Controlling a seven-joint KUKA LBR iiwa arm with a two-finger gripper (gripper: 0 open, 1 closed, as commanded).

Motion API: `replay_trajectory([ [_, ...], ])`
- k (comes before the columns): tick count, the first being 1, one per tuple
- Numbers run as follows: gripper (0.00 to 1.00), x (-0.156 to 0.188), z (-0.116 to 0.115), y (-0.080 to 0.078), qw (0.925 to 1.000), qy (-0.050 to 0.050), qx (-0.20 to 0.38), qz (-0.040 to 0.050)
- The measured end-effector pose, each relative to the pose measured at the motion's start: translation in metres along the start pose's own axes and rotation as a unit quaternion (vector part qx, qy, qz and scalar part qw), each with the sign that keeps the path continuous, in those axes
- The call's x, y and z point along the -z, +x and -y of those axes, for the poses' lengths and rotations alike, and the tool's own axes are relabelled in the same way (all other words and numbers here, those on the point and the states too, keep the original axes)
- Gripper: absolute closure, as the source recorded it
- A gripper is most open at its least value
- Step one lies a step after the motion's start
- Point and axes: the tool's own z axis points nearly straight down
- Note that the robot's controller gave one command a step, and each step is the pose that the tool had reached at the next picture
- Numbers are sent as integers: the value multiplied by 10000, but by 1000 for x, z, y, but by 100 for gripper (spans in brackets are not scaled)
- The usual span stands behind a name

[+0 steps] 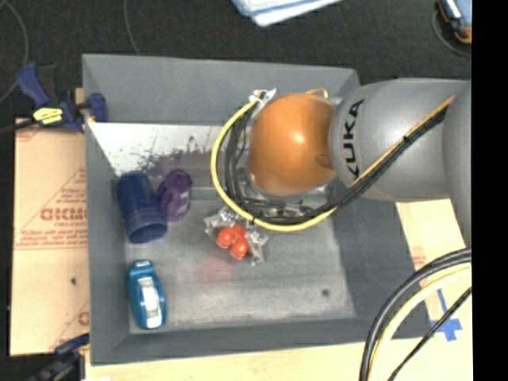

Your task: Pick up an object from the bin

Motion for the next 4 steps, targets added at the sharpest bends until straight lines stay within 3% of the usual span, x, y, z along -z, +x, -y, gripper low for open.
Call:
replay_trajectory([
  [1, 100, -20, 21, -10, 10000, -19, 20, -19],
  [2, 100, 3, 14, -16, 9999, 26, 116, 41],
  [3, 100, 25, 37, -28, 9999, 5, 118, 9],
  [4, 100, 123, 24, -11, 9999, 11, 114, 24],
])
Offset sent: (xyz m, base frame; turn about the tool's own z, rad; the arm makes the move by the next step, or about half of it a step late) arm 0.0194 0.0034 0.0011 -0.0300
